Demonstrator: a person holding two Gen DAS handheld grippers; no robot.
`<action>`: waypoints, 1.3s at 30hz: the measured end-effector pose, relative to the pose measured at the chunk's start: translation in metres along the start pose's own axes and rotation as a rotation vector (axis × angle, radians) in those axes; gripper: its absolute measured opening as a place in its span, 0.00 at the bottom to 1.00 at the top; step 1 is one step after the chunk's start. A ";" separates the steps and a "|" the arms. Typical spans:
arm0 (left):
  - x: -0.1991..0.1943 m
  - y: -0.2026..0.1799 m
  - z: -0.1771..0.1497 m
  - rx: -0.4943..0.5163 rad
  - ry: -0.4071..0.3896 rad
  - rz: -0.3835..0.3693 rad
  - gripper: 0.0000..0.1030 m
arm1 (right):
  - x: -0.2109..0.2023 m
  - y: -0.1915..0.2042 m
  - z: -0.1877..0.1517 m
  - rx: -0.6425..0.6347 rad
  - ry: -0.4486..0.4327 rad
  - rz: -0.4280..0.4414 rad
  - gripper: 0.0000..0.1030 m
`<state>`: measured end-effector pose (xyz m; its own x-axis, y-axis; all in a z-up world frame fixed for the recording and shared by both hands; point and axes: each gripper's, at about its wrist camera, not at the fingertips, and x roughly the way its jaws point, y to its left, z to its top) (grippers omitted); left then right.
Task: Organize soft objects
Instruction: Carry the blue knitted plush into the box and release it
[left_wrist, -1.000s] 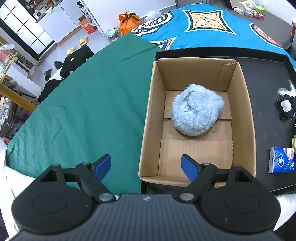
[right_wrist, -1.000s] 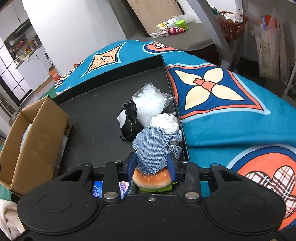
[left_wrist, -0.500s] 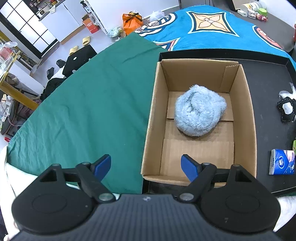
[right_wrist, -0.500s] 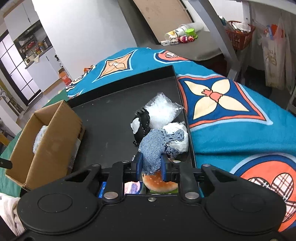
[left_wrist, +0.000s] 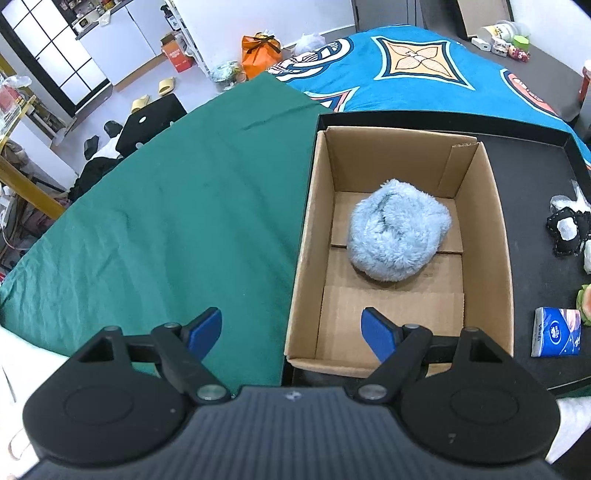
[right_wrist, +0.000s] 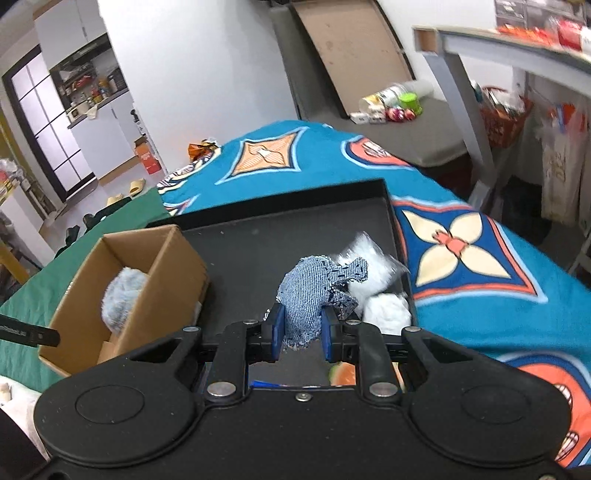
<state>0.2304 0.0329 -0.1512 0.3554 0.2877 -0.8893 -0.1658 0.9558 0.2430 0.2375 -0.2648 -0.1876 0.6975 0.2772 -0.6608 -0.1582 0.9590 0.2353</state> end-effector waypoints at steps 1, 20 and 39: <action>0.000 0.000 0.000 0.003 -0.004 -0.002 0.79 | -0.001 0.004 0.003 -0.007 -0.002 0.002 0.20; 0.005 0.022 0.000 -0.081 -0.033 -0.079 0.71 | -0.006 0.084 0.030 -0.144 -0.022 -0.001 0.20; 0.027 0.041 0.000 -0.143 0.020 -0.194 0.45 | 0.007 0.140 0.033 -0.212 -0.009 -0.038 0.20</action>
<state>0.2332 0.0800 -0.1653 0.3752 0.0974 -0.9218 -0.2255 0.9742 0.0111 0.2435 -0.1303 -0.1356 0.7120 0.2406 -0.6597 -0.2739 0.9602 0.0546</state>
